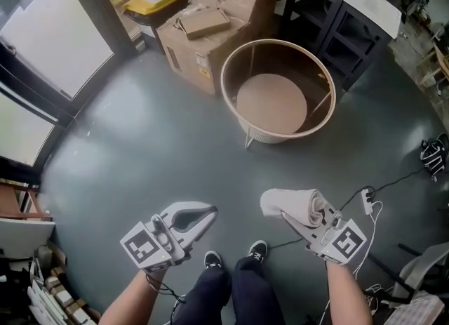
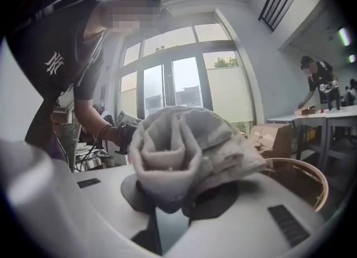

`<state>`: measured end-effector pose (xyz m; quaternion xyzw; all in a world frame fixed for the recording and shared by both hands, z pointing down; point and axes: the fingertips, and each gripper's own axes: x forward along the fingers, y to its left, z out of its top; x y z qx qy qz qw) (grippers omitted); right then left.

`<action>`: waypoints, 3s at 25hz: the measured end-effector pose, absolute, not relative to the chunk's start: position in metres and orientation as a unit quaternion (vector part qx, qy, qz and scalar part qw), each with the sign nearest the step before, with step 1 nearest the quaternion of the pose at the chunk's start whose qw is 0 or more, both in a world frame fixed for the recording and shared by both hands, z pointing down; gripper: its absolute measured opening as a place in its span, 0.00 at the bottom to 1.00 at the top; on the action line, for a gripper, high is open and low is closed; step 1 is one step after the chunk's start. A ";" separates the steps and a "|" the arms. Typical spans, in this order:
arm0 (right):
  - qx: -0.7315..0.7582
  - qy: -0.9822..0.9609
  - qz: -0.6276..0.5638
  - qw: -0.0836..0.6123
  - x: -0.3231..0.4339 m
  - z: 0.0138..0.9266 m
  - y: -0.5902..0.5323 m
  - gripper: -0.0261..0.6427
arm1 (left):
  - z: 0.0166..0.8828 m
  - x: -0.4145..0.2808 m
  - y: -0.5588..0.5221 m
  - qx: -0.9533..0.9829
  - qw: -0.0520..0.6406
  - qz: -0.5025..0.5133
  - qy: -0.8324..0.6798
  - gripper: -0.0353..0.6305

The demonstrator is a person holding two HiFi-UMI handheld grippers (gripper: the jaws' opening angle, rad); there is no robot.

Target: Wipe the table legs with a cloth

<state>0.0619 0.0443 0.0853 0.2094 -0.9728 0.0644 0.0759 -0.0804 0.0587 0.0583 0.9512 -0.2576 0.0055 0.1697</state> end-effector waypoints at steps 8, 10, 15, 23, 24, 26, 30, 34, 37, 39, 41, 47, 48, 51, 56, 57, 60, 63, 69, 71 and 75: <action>0.173 -0.978 0.073 0.089 0.089 0.209 -0.021 0.17 | 0.167 -0.041 -0.004 0.951 0.133 0.058 -0.275 0.06; 0.182 -0.977 0.073 0.084 0.090 0.230 -0.041 0.17 | 0.191 -0.040 -0.021 0.951 0.116 0.069 -0.277 0.06; 0.205 -0.972 0.076 0.085 0.075 0.299 -0.083 0.17 | 0.268 -0.048 -0.067 0.950 0.103 0.087 -0.282 0.06; 0.208 -0.972 0.059 0.092 0.016 0.424 -0.148 0.17 | 0.387 -0.071 -0.162 0.934 0.064 0.054 -0.348 0.06; 0.209 -0.972 0.056 0.091 0.011 0.437 -0.155 0.17 | 0.401 -0.069 -0.169 0.933 0.063 0.049 -0.351 0.06; 0.214 -0.971 0.050 0.091 0.002 0.464 -0.168 0.17 | 0.432 -0.064 -0.182 0.933 0.059 0.045 -0.352 0.06; 0.227 -0.969 0.026 0.093 -0.009 0.508 -0.189 0.17 | 0.483 -0.058 -0.206 0.928 0.051 0.024 -0.369 0.06; 0.245 -0.967 0.009 0.073 -0.010 0.532 -0.211 0.17 | 0.513 -0.051 -0.223 0.921 0.041 0.000 -0.388 0.06; 0.253 -0.964 -0.029 0.078 -0.018 0.544 -0.220 0.17 | 0.527 -0.046 -0.226 0.922 0.017 -0.004 -0.387 0.06; 0.269 -0.958 -0.054 0.082 -0.022 0.548 -0.228 0.17 | 0.532 -0.046 -0.227 0.921 0.002 -0.007 -0.390 0.06; 0.280 -0.955 -0.061 0.077 -0.023 0.550 -0.236 0.17 | 0.536 -0.046 -0.229 0.918 -0.004 -0.008 -0.398 0.06; 0.292 -0.954 -0.037 0.058 -0.021 0.551 -0.258 0.17 | 0.535 -0.053 -0.245 0.916 -0.041 0.004 -0.398 0.06; 0.290 -0.955 -0.031 0.060 -0.021 0.554 -0.260 0.17 | 0.533 -0.054 -0.245 0.917 -0.046 0.003 -0.396 0.06; 0.283 -0.956 -0.026 0.070 -0.023 0.568 -0.260 0.16 | 0.532 -0.055 -0.244 0.919 -0.052 0.002 -0.391 0.06; 0.298 -0.952 0.016 0.066 -0.006 0.612 -0.264 0.16 | 0.556 -0.058 -0.242 0.920 -0.048 0.005 -0.389 0.06; 0.302 -0.950 0.027 0.068 -0.003 0.623 -0.265 0.16 | 0.563 -0.058 -0.240 0.920 -0.046 0.006 -0.389 0.06; 0.303 -0.949 0.045 0.075 0.000 0.654 -0.265 0.16 | 0.583 -0.057 -0.237 0.922 -0.035 0.012 -0.386 0.06; 0.304 -0.951 0.031 0.055 0.000 0.666 -0.264 0.16 | 0.603 -0.054 -0.235 0.924 -0.024 0.019 -0.382 0.06; 0.306 -0.951 0.027 0.046 0.000 0.703 -0.268 0.16 | 0.630 -0.055 -0.238 0.926 -0.017 0.028 -0.375 0.06; 0.307 -0.951 0.022 0.029 0.000 0.708 -0.267 0.16 | 0.635 -0.055 -0.236 0.928 -0.018 0.027 -0.372 0.06; 0.309 -0.951 0.018 0.001 0.000 0.715 -0.267 0.16 | 0.645 -0.054 -0.234 0.928 -0.012 0.031 -0.371 0.06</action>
